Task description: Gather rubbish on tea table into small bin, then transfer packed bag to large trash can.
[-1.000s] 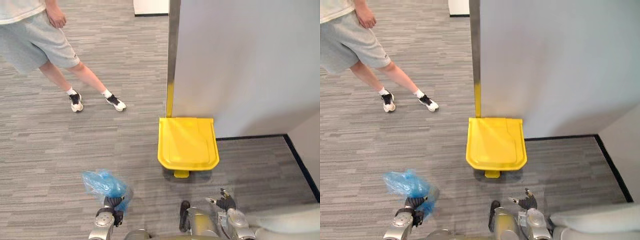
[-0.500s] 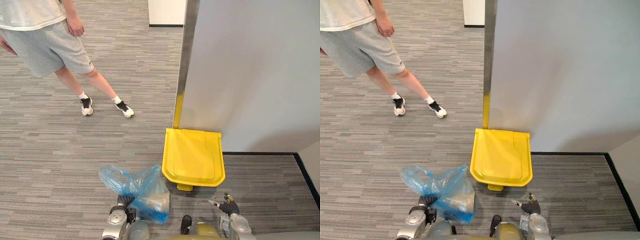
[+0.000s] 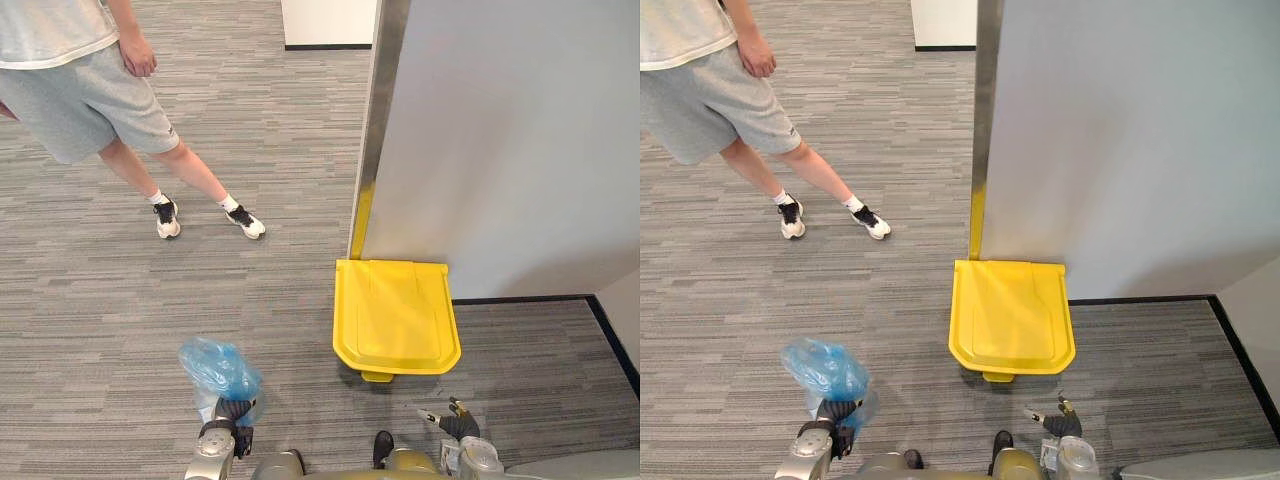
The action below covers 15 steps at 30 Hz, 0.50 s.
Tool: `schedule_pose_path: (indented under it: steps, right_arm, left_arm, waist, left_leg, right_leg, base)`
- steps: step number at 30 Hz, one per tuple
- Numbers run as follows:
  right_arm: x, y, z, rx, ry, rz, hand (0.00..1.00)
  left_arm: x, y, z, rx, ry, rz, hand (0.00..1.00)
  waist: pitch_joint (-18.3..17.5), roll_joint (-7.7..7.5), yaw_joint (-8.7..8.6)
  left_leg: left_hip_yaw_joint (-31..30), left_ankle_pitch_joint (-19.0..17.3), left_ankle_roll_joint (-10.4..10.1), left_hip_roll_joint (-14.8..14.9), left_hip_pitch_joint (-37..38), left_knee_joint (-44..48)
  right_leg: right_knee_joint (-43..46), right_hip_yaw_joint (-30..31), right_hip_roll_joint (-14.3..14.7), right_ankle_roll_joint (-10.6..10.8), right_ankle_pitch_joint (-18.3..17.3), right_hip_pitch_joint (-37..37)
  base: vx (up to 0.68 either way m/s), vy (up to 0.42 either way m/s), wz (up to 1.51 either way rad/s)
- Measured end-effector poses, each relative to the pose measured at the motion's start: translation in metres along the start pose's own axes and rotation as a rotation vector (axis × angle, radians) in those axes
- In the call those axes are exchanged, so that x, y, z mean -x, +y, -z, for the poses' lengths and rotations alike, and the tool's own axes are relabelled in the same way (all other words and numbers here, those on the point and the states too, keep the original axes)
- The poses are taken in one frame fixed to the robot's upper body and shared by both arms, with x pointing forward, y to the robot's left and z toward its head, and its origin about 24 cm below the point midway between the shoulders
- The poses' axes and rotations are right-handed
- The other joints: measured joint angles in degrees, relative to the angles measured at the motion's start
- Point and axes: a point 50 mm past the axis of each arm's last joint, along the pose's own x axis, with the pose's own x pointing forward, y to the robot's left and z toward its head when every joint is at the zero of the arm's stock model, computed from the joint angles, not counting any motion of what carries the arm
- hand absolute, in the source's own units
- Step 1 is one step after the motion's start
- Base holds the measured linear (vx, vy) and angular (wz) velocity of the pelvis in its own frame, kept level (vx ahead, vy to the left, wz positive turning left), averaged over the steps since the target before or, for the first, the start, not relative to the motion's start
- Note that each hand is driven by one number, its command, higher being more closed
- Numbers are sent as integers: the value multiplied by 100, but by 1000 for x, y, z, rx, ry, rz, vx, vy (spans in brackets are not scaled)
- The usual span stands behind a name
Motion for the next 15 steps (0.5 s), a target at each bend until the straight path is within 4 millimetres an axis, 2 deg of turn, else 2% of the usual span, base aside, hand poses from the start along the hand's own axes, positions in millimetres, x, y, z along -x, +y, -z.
schedule_pose_path:
  steps: [5, 15]
  right_arm:
    - [-3, -6, -6, 11, -17, 13, 0]
    - [-4, -10, -12, 32, -31, 23, 0]
  left_arm:
    - [1, -1, 6, 0, 28, 4, 100]
    - [1, 0, 6, 4, 26, 0, 100]
  waist:
    - [-5, 1, -5]
    - [-39, -23, 10]
  left_leg:
    - [45, 63, 1, -9, 3, -119]
    - [215, 73, 20, -54, -13, -177]
  right_leg:
    - [-81, 86, 35, -26, 99, -66]
    - [-477, 315, 53, 5, 411, -63]
  base:
    - [-28, -5, -9]
    - [-34, 18, -13]
